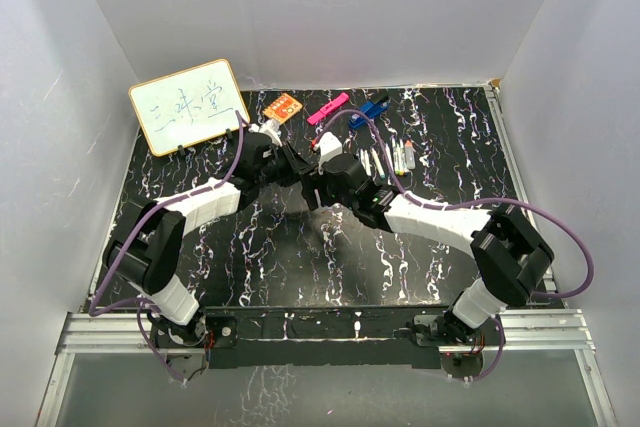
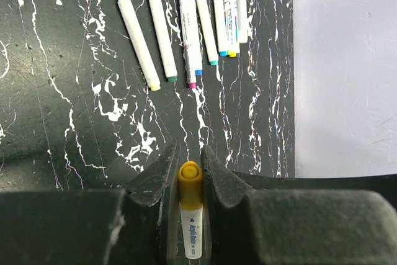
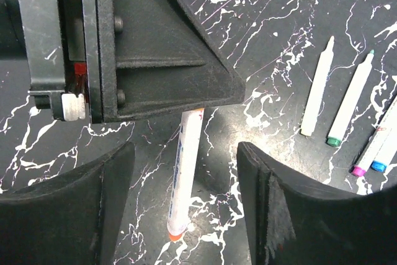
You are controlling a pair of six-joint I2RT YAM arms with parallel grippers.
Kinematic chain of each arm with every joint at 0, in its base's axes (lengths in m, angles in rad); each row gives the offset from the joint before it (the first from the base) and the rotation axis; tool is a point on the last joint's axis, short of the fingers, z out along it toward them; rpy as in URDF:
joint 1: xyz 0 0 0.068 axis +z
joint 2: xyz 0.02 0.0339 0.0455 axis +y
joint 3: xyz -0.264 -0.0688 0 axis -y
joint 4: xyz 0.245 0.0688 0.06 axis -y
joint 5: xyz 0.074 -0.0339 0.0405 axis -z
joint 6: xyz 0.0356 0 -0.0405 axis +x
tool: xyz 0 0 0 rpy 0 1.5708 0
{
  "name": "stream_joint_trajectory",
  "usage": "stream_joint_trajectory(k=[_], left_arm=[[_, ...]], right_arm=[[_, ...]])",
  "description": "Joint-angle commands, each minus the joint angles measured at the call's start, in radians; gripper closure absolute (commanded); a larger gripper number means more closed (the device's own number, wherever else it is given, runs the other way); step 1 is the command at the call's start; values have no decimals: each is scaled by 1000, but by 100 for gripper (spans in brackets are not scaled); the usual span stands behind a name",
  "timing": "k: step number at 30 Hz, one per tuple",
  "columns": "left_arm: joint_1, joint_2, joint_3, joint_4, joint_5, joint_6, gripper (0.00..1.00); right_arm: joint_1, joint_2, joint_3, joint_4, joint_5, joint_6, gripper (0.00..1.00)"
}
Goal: Open the pen caps
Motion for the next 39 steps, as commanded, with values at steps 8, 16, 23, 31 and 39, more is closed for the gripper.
stream_joint_trajectory(k=[8,16,23,31,39], left_arm=[[-10,-54,15,17,12,15,100],[-29,-69,-1,21,13,16,100],[-41,-77,-10,5,-10,21,100],[-40,-78,39,-71,-114,38,100],[17,-25,210,-129,-223,71,100]], right_arm=[[0,38,60,29,12,32,39],[-9,79,100,20,9,45,60],[-16,68,102,18,10,53,82],[-19,51,76,-14,-8,63,100],[-19,-34,-57,-18,-81,136,100]])
